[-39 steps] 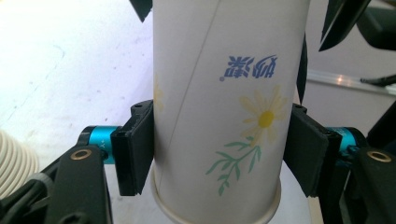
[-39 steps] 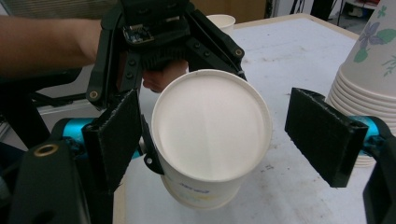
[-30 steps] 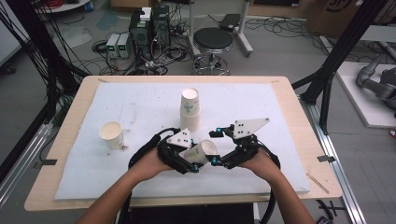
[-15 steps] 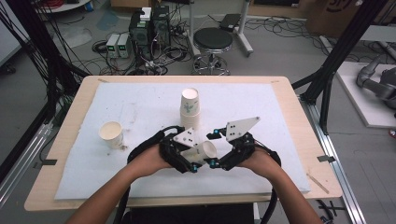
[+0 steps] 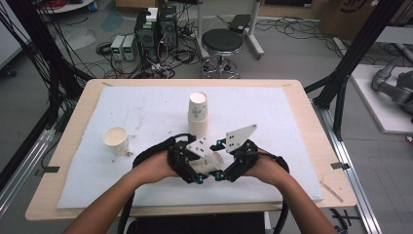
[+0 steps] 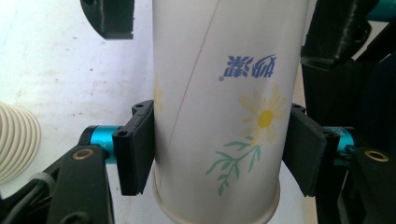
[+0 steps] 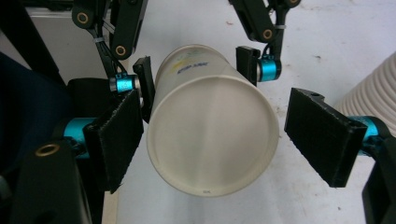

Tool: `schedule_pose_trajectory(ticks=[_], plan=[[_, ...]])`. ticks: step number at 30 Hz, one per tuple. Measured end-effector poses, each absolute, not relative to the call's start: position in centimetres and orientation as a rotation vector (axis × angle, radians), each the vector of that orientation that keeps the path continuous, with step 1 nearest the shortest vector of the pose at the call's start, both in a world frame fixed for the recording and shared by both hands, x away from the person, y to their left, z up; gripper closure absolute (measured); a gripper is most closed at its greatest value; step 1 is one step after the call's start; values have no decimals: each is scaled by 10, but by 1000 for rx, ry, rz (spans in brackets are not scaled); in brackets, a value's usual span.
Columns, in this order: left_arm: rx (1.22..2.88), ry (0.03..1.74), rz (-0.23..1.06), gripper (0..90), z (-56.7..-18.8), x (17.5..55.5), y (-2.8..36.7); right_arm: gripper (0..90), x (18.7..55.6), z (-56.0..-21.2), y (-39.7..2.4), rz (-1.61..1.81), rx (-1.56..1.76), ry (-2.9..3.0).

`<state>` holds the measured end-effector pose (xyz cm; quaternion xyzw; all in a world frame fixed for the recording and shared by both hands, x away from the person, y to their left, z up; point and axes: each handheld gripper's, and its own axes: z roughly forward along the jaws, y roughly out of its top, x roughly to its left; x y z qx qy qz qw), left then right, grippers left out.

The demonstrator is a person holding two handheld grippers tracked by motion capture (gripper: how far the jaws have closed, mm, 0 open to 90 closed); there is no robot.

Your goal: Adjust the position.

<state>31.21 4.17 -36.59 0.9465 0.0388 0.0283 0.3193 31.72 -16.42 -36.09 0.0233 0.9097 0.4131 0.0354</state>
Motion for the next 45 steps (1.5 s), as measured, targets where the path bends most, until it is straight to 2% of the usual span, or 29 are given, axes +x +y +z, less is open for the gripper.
schedule_pose_trajectory(ticks=[2, 10, 16, 22, 25, 26, 37, 45], plan=[[2491, 104, 74, 330, -367, 312, 41, 261, 317, -362, -163, 1261, 52, 2813], [2501, 73, 58, 330, -369, 311, 38, 353, 318, -365, -160, 1228, -5, 2848], [2488, 37, 41, 330, -372, 310, 39, 367, 317, -366, -160, 1217, -15, 2875], [2373, 9, 48, 296, -379, 309, 47, 370, 317, -367, -162, 1206, -16, 2896], [2319, 36, 60, 188, -381, 310, 53, 370, 317, -367, -163, 1184, -17, 2905], [2297, 44, 64, 177, -382, 311, 56, 370, 317, -368, -163, 1184, -16, 2906], [2039, 182, 44, 173, -395, 310, 89, 366, 317, -368, -176, 1232, 43, 2865], [1907, 205, 62, 173, -407, 307, 99, 366, 313, -373, -193, 1366, 114, 2781]])
